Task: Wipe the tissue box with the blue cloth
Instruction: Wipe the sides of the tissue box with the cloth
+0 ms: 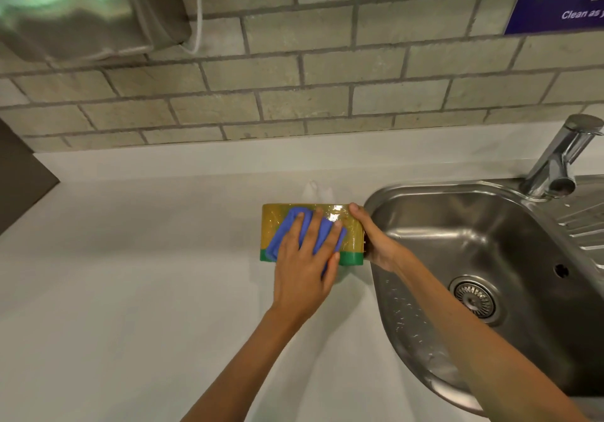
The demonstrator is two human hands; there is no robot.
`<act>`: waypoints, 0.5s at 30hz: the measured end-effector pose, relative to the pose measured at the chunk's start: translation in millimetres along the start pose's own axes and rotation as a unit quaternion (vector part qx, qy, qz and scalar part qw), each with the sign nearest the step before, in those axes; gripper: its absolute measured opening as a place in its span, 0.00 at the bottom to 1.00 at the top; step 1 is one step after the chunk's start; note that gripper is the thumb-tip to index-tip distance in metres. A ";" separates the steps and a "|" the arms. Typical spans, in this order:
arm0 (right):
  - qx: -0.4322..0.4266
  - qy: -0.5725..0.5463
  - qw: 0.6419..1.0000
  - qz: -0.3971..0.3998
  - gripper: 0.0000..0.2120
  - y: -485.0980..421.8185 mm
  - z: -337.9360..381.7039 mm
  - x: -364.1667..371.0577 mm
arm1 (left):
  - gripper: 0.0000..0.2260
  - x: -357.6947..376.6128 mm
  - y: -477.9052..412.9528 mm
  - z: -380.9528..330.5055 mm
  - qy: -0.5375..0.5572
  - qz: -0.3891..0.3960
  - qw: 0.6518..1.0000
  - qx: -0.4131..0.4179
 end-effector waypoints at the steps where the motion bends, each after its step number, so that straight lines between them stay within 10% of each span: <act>1: 0.001 0.003 1.000 0.000 0.31 -0.3 -1.0 -0.9 | 0.21 -1.4 6.7 5.8 -0.013 0.002 1.000 0.005; 9: -0.009 0.000 1.000 -0.011 0.29 2.1 3.8 12.3 | 0.19 -3.7 -23.5 22.2 0.064 -0.024 0.980 -0.187; 15: -0.012 -0.010 1.000 -0.011 0.36 3.9 2.5 8.8 | 0.19 4.7 -0.5 -3.3 -0.008 0.007 1.000 -0.017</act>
Point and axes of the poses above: each hand's wrist, its own y-axis away from the middle knuckle, its own x-axis out of the palm, z = x × y, the point moved 5 cm from there along -y, towards the middle knuckle, and after that the axes turned 4 degrees about y, right-handed, at the moved point
